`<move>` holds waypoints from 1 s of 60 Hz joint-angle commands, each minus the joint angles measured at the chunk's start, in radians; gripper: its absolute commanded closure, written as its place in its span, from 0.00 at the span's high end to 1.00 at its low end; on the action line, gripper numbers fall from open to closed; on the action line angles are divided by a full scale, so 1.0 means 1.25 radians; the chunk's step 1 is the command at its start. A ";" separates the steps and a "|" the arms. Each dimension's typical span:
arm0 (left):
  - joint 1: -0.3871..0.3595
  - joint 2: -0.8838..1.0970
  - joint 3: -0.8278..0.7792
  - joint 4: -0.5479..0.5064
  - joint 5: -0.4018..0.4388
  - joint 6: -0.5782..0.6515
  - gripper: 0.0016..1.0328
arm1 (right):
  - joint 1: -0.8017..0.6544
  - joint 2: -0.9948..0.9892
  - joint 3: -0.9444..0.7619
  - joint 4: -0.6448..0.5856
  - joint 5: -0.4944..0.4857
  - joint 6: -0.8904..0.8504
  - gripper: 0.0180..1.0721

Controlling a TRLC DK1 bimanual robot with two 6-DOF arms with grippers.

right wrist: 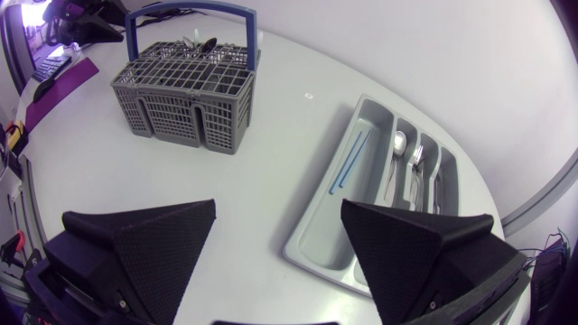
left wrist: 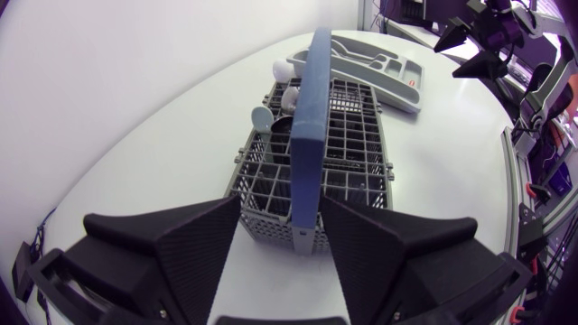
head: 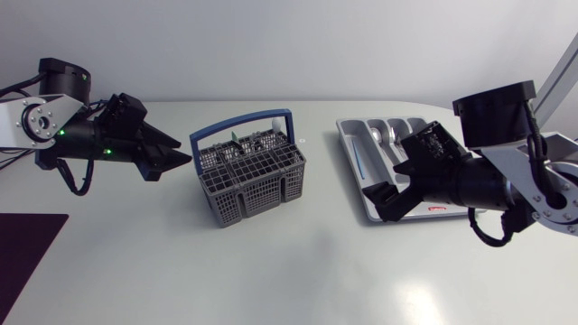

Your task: Unload the cutlery basket into the drawer organizer.

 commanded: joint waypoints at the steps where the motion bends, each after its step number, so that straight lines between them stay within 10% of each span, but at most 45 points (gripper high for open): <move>1: 0.006 0.029 0.030 0.012 0.033 0.037 0.48 | 0.007 0.006 -0.019 -0.011 0.000 -0.011 0.95; 44: -0.065 0.033 0.018 -0.059 0.065 0.037 0.27 | 0.006 -0.046 -0.071 -0.011 0.003 -0.022 0.95; 60: -0.217 -0.130 -0.068 -0.124 0.014 -0.001 0.27 | 0.006 -0.087 -0.103 -0.012 0.004 -0.033 0.95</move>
